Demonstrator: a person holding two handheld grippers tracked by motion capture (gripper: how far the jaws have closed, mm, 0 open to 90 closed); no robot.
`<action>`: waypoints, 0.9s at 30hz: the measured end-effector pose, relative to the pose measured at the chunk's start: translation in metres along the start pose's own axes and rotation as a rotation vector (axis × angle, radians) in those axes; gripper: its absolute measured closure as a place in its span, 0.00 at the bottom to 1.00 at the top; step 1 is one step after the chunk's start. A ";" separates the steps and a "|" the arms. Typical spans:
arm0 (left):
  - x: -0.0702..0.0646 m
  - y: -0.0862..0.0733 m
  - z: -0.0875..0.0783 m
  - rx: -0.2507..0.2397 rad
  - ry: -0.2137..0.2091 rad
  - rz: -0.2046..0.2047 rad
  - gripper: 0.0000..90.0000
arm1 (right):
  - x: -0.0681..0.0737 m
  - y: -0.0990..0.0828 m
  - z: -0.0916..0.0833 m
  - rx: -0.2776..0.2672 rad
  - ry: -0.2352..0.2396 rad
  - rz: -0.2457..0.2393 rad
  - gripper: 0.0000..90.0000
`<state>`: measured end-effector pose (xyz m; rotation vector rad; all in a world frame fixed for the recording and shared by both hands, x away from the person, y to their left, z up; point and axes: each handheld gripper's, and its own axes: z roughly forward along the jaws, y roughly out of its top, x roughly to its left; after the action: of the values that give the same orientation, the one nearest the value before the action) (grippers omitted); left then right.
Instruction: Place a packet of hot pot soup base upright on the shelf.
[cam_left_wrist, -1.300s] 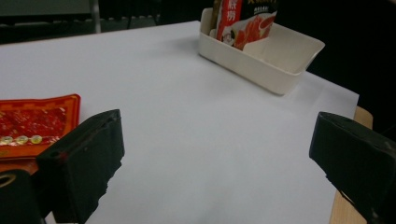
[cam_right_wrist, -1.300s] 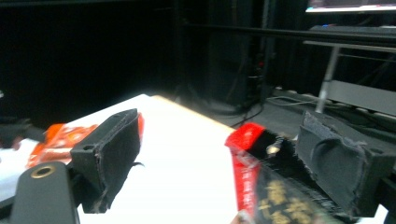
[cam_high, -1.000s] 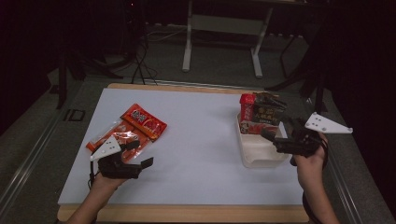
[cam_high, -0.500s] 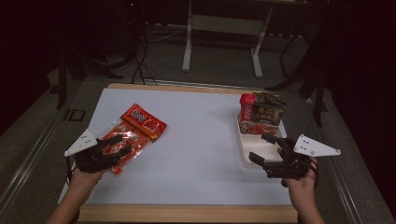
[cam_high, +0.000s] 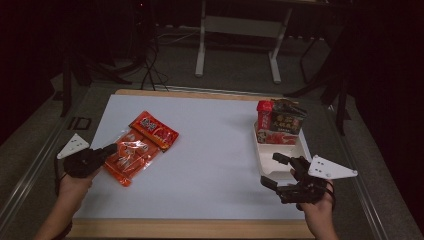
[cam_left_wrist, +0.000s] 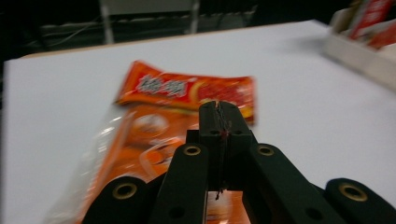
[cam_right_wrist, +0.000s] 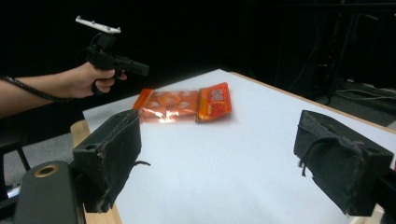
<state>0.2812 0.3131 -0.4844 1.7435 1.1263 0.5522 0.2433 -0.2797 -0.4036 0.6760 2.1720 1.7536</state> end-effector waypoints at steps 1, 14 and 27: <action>0.003 -0.001 0.002 0.011 0.015 0.001 1.00 | 0.000 0.000 0.000 -0.002 0.005 -0.002 0.17; 0.045 -0.020 0.033 0.142 0.130 -0.039 1.00 | 0.004 -0.005 0.001 -0.009 0.040 0.009 0.17; 0.060 -0.021 0.052 0.241 0.177 -0.027 1.00 | 0.004 -0.006 0.004 -0.003 0.059 0.015 0.17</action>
<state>0.3401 0.3439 -0.5336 1.9098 1.3857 0.5819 0.2407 -0.2749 -0.4104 0.6494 2.2082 1.8055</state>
